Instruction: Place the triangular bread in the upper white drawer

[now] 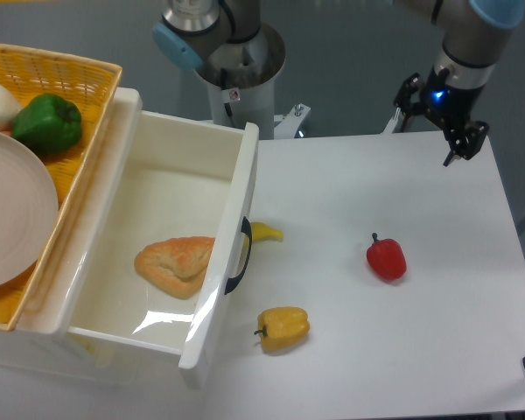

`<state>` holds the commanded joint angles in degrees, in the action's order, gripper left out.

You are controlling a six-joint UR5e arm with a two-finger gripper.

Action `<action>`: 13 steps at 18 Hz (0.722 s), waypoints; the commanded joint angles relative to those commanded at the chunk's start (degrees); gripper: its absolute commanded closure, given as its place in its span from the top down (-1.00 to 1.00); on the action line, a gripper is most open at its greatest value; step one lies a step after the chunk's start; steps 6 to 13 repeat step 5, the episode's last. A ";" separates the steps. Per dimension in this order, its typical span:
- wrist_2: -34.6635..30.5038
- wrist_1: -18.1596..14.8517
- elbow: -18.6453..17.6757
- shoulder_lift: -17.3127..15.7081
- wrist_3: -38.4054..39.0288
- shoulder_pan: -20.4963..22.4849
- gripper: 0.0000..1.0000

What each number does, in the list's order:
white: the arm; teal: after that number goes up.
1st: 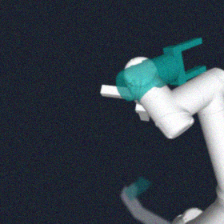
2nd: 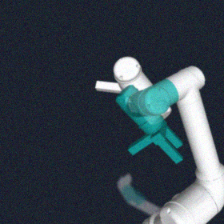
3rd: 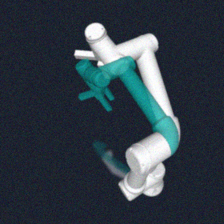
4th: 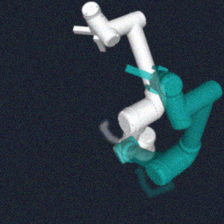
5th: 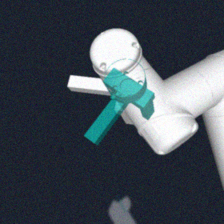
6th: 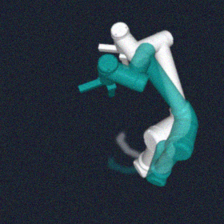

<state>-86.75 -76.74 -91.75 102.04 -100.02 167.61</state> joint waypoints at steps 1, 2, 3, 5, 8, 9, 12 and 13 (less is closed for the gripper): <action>0.00 1.49 -0.97 0.53 0.00 0.00 1.00; 0.00 2.64 -1.84 0.79 0.00 0.00 1.00; 0.00 3.61 -2.64 1.14 0.00 0.00 1.00; -0.26 4.58 -3.08 1.50 0.00 0.26 1.00; -0.26 4.58 -3.08 1.50 0.00 0.26 1.00; -0.26 4.58 -3.08 1.50 0.00 0.26 1.00; -0.26 4.58 -3.08 1.50 0.00 0.26 1.00; -0.26 4.58 -3.08 1.50 0.00 0.26 1.00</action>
